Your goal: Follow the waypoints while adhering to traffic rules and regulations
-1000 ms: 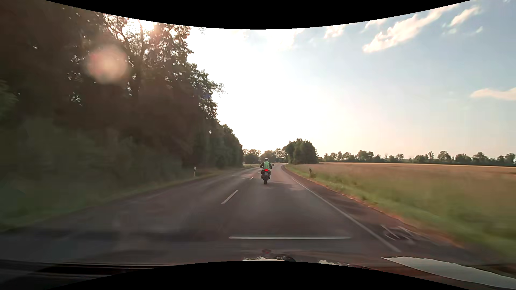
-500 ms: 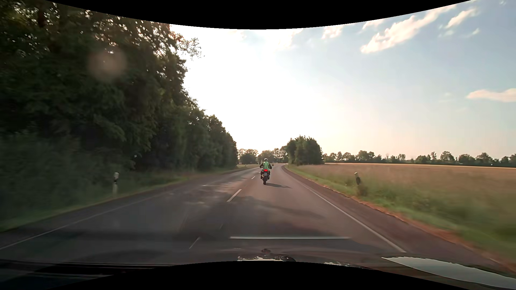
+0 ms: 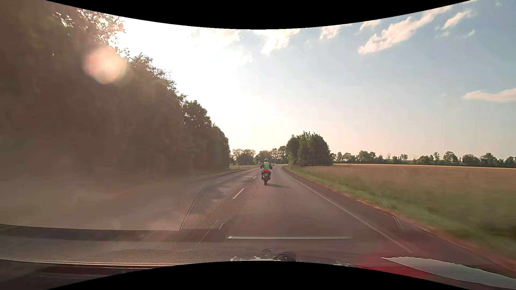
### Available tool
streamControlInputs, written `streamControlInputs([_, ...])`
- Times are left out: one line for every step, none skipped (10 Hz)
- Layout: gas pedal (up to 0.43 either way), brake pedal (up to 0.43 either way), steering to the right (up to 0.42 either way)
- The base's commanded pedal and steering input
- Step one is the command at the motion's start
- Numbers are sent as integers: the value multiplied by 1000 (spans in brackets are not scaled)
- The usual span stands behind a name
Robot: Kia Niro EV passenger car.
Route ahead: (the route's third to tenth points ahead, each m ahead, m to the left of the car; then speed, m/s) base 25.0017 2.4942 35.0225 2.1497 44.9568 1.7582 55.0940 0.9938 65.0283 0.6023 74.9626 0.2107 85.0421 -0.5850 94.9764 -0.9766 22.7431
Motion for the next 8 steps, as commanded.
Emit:
streamControlInputs([209, 0, 5])
streamControlInputs([209, 0, 5])
streamControlInputs([177, 0, 5])
streamControlInputs([169, 0, 5])
streamControlInputs([157, 0, 5])
streamControlInputs([150, 0, 5])
streamControlInputs([150, 0, 4])
streamControlInputs([157, 0, 3])
